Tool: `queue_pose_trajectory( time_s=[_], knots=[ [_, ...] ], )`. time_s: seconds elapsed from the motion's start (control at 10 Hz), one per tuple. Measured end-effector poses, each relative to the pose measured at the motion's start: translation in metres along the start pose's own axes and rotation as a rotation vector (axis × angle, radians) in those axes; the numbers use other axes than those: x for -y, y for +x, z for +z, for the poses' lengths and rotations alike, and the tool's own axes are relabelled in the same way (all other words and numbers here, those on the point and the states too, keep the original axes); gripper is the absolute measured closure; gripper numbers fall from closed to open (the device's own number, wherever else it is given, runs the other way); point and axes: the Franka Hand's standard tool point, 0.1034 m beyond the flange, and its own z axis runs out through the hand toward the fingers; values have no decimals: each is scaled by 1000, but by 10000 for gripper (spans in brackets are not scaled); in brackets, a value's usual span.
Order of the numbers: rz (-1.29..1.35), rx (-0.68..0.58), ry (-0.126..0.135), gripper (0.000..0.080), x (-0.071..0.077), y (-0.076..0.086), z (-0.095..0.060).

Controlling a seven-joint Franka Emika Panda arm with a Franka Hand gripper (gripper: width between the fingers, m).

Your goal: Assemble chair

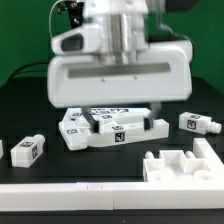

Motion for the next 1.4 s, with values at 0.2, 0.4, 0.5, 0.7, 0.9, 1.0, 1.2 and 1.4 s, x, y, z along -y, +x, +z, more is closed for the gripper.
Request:
queue_pose_trajectory(
  time_s=[0.2,0.4,0.5,0.7,0.9,1.0,1.2,1.4],
  knots=[
    [25,-3,1,150,3,3,-1],
    [28,29,6,150,2,0,1],
    [20,40,1,150,-9,-2,8],
    [50,223,13,150,-55,-27,19],
    [95,400,31,150,-60,-27,12],
    [90,453,38,150,-59,-26,15],
    [93,504,47,150,-62,-28,19],
    [158,628,62,150,-100,-36,16]
  ],
)
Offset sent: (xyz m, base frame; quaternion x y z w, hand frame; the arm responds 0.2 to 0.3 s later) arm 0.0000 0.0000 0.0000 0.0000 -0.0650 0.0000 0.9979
